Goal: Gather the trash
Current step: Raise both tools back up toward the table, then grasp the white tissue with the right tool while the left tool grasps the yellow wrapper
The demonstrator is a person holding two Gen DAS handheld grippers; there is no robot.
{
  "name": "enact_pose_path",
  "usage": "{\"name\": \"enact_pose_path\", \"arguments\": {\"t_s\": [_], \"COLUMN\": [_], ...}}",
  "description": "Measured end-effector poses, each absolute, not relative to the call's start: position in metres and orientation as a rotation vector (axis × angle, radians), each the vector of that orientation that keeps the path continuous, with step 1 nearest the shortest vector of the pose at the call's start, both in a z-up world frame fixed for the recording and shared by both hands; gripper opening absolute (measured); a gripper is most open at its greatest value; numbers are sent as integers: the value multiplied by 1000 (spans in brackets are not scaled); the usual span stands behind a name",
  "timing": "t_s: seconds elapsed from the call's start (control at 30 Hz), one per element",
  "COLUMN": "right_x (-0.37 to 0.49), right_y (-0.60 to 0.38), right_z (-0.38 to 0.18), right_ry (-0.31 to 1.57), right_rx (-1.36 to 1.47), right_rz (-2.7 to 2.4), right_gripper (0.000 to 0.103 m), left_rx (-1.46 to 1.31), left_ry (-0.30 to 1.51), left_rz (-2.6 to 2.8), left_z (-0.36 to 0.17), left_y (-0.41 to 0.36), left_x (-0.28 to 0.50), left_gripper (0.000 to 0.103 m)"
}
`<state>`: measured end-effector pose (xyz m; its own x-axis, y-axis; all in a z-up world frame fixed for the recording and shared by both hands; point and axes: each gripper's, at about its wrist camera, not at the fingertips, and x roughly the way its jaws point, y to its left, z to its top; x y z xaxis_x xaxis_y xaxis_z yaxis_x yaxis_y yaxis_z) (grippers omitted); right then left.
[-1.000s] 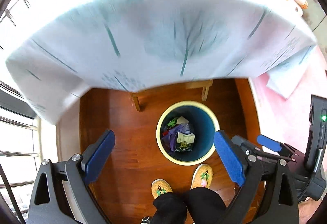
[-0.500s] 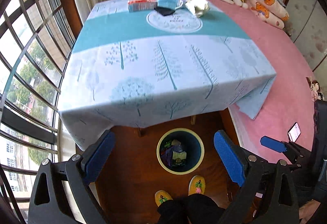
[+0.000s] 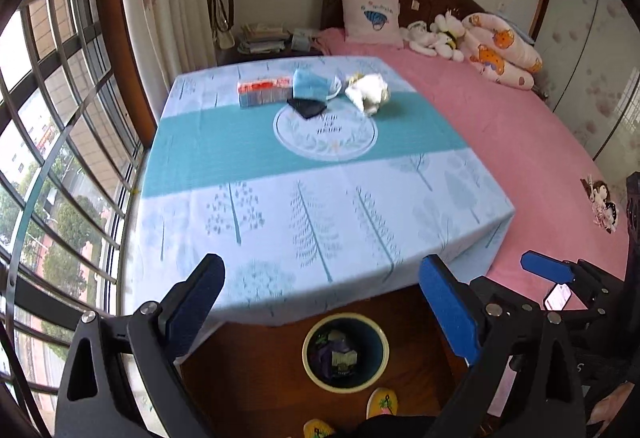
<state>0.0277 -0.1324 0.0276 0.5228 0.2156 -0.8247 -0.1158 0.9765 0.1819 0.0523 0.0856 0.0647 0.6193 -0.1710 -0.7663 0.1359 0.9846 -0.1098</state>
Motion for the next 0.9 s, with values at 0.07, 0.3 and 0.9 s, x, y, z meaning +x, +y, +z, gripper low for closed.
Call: {"name": "enact_pose_path", "arguments": {"t_s": [0.07,0.3,0.9], "right_x": [42,115,399], "right_y": [-134,-151,-205], "right_z": [35,47,-14], "right_ry": [987,930,1018], "right_rx": [95,51,-78], "right_rz": [196,185,417], "right_gripper": [91,91,74], "left_rx": [-44,-54,-158], "left_ry": [873,849,970], "left_rz": [-179,-154,106], "left_z": [70,73,21], "left_y": [84,67,-6], "left_x": [64,126,357], "left_gripper": [97,97,94]}}
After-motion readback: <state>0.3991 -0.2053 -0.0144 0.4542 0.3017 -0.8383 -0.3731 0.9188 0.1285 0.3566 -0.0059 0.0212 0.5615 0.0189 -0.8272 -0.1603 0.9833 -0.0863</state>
